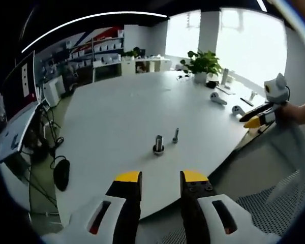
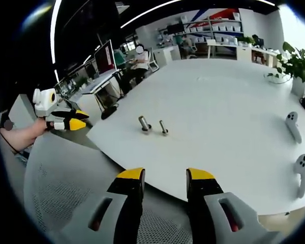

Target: Place the washer onto the threaded stud by aligning its center hole with the stud, sliding it down to the base, and recovering from edge contact or off-axis alignment until the washer reaches the visible bottom stop.

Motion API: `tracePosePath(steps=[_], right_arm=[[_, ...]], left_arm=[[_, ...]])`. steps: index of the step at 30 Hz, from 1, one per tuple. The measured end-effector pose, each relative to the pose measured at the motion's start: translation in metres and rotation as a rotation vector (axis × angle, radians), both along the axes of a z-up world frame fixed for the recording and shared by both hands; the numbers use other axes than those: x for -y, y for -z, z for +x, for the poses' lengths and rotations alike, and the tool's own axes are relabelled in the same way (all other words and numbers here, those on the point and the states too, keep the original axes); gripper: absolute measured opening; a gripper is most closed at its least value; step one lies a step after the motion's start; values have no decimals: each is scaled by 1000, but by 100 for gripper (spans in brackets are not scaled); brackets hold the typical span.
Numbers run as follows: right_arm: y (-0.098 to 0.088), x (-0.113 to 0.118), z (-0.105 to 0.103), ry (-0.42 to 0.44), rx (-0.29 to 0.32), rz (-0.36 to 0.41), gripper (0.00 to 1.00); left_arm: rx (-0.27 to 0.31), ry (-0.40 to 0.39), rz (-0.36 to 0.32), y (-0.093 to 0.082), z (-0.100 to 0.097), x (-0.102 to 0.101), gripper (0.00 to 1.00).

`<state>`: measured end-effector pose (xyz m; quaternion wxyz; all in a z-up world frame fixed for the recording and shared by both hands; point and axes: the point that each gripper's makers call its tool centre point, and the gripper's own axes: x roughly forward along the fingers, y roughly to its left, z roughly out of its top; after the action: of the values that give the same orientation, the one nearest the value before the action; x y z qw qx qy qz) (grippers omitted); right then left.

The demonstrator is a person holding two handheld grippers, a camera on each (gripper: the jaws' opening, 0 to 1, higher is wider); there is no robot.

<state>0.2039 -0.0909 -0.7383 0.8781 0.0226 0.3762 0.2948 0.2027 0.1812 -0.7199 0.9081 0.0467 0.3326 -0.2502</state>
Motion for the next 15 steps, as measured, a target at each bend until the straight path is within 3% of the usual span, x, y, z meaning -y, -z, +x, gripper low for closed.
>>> tracePosePath(steps=[15], right_arm=[[2, -1, -2, 3, -15, -4, 35]], left_arm=[[9, -19, -3, 0, 1, -3, 26]])
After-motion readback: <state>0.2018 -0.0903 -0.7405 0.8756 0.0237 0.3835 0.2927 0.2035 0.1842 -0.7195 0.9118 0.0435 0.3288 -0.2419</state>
